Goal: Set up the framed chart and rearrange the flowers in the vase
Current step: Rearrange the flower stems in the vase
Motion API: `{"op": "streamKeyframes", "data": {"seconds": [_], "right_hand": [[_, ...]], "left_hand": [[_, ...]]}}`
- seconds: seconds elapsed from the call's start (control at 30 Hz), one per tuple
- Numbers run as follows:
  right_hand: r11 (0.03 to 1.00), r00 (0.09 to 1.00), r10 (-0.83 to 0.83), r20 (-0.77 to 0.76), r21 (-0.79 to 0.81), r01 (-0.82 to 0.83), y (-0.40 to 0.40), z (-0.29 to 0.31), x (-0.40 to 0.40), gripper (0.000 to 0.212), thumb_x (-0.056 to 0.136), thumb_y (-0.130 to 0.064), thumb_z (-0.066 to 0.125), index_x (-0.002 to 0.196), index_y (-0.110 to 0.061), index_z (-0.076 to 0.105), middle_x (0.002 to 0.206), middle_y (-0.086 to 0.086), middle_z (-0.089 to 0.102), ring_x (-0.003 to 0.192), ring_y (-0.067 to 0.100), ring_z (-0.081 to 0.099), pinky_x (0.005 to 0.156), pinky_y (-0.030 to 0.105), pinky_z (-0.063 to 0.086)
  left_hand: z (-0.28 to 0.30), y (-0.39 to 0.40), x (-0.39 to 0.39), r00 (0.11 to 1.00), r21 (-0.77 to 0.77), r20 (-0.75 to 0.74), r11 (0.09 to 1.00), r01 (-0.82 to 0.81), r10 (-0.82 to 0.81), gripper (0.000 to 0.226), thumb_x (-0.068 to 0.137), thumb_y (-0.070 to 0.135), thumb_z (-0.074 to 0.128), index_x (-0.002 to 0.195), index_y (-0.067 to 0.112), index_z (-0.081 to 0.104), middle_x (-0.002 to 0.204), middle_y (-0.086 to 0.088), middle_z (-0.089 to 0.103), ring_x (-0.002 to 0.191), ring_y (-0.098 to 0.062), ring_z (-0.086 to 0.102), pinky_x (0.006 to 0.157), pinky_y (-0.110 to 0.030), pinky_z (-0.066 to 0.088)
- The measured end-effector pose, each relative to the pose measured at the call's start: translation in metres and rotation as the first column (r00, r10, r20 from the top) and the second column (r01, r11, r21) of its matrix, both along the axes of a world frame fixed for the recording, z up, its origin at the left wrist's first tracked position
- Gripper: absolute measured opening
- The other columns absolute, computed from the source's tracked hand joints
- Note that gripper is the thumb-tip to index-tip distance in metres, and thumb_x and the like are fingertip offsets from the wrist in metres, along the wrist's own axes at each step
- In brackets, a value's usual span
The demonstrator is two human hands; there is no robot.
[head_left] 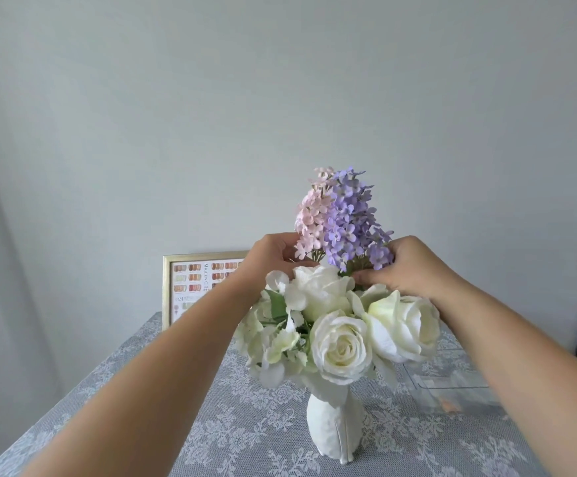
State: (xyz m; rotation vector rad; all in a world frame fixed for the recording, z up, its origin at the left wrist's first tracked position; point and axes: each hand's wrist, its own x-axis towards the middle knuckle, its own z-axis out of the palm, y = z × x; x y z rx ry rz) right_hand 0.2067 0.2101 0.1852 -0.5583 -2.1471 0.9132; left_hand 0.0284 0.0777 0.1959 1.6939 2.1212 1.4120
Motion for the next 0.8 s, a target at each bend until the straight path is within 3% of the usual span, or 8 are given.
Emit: {"op": "streamKeyframes", "data": {"seconds": [0.07, 0.23, 0.33, 0.43, 0.5, 0.57, 0.73, 0.8], "right_hand": [[1.000, 1.000, 0.012, 0.014, 0.011, -0.012, -0.002, 0.000, 0.002, 0.029, 0.064, -0.018, 0.088, 0.046, -0.029, 0.067, 0.043, -0.016, 0.059, 0.040, -0.007, 0.050, 0.042, 0.010, 0.036], [0.993, 0.998, 0.018, -0.053, -0.117, -0.024, -0.004, -0.006, 0.013, 0.022, 0.061, -0.021, 0.090, 0.058, -0.015, 0.069, 0.052, -0.010, 0.068, 0.044, 0.000, 0.059, 0.043, 0.012, 0.041], [0.963, 0.979, 0.164, -0.118, -0.194, -0.185, -0.003, -0.011, 0.026, 0.014, 0.065, -0.018, 0.087, 0.075, -0.020, 0.078, 0.075, -0.001, 0.077, 0.067, 0.007, 0.068, 0.062, 0.019, 0.051], [0.932, 0.949, 0.218, -0.228, -0.240, -0.272, 0.007, -0.015, 0.046, 0.042, 0.060, -0.021, 0.084, 0.101, -0.017, 0.076, 0.096, 0.003, 0.078, 0.087, 0.012, 0.071, 0.077, 0.022, 0.055], [0.918, 0.932, 0.169, -0.321, -0.292, -0.267, 0.015, -0.022, 0.061, 0.057, 0.055, -0.023, 0.083, 0.110, -0.016, 0.071, 0.099, 0.003, 0.077, 0.092, 0.014, 0.073, 0.081, 0.022, 0.056], [0.919, 0.912, 0.105, -0.396, -0.311, -0.241, 0.020, -0.035, 0.073, 0.048, 0.062, -0.018, 0.079, 0.110, -0.017, 0.071, 0.099, 0.005, 0.077, 0.092, 0.016, 0.073, 0.083, 0.023, 0.057], [0.897, 0.861, -0.124, -0.494, -0.426, -0.115, 0.021, -0.092, 0.089, 0.026, 0.084, 0.004, 0.063, 0.100, -0.015, 0.072, 0.091, 0.011, 0.076, 0.083, 0.021, 0.073, 0.072, 0.022, 0.058], [0.869, 0.853, -0.196, -0.484, -0.489, -0.078, 0.016, -0.119, 0.089, 0.029, 0.086, 0.009, 0.058, 0.099, -0.013, 0.070, 0.089, 0.013, 0.076, 0.083, 0.024, 0.073, 0.072, 0.023, 0.059]], "left_hand": [[-0.001, 0.001, -0.001, 1.000, 0.001, 0.005, 1.000, 0.009, -0.009, 0.035, 0.080, 0.013, 0.080, 0.098, -0.013, 0.063, 0.080, -0.021, 0.064, 0.076, -0.017, 0.048, 0.071, -0.031, 0.038], [-0.003, 0.000, -0.013, 0.991, -0.023, 0.133, 1.000, 0.019, -0.016, 0.043, 0.079, 0.018, 0.081, 0.099, -0.014, 0.060, 0.088, -0.010, 0.055, 0.081, -0.017, 0.048, 0.075, -0.033, 0.037], [-0.006, -0.010, -0.018, 0.966, -0.029, 0.258, 0.999, 0.038, -0.030, 0.028, 0.080, 0.025, 0.080, 0.084, -0.001, 0.070, 0.070, -0.002, 0.057, 0.061, -0.013, 0.045, 0.062, -0.022, 0.038], [-0.010, -0.023, -0.025, 0.916, 0.015, 0.382, 0.992, 0.126, -0.122, 0.008, 0.089, 0.021, 0.072, 0.093, 0.020, 0.078, 0.076, 0.012, 0.074, 0.057, -0.001, 0.060, 0.055, -0.012, 0.048], [-0.017, -0.032, -0.033, 0.870, 0.088, 0.477, 0.991, 0.096, -0.127, 0.024, 0.092, 0.017, 0.066, 0.115, 0.013, 0.072, 0.104, 0.000, 0.078, 0.079, -0.002, 0.070, 0.068, -0.014, 0.053], [-0.029, -0.043, -0.037, 0.832, 0.163, 0.544, 0.986, 0.020, -0.107, 0.028, 0.094, 0.013, 0.062, 0.121, 0.010, 0.068, 0.110, -0.004, 0.076, 0.082, -0.002, 0.072, 0.065, -0.012, 0.053], [-0.090, -0.071, -0.032, 0.728, 0.219, 0.686, 0.955, -0.201, -0.005, 0.034, 0.096, 0.009, 0.054, 0.089, 0.030, 0.080, 0.092, -0.002, 0.079, 0.068, -0.010, 0.073, 0.056, -0.022, 0.056], [-0.124, -0.076, -0.026, 0.681, 0.170, 0.730, 0.950, -0.262, 0.058, 0.045, 0.097, 0.002, 0.049, 0.079, 0.030, 0.079, 0.086, -0.007, 0.078, 0.070, -0.017, 0.072, 0.064, -0.029, 0.057]]}}
